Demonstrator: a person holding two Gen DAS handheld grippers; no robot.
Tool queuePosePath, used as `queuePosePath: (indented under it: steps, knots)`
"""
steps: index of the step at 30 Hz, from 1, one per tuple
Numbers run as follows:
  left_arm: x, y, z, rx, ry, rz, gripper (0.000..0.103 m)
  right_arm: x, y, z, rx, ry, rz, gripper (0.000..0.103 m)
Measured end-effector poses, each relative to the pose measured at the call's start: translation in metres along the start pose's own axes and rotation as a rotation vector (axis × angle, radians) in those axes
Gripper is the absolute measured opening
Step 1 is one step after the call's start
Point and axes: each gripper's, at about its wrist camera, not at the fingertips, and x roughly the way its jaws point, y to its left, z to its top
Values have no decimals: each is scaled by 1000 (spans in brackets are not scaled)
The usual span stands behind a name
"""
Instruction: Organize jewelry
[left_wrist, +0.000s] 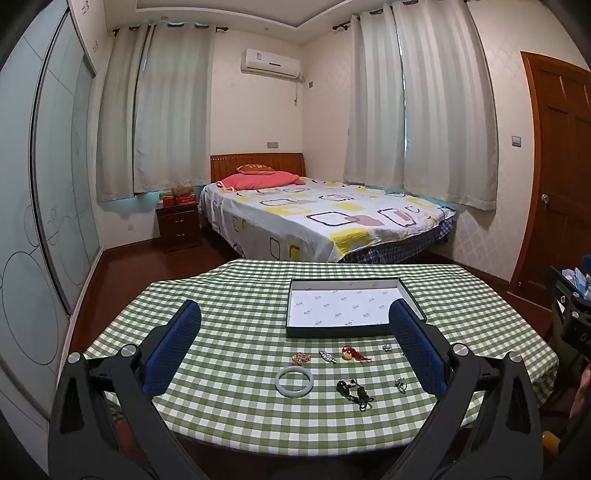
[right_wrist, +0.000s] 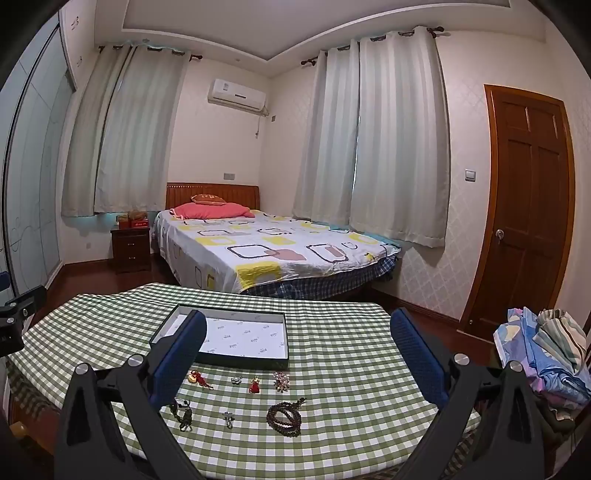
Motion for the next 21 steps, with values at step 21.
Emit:
queuePosePath:
  steps: [21]
  knots:
    - [5,1,-5,5,10,-2,99,-1,-2,1,-3,0,1,97]
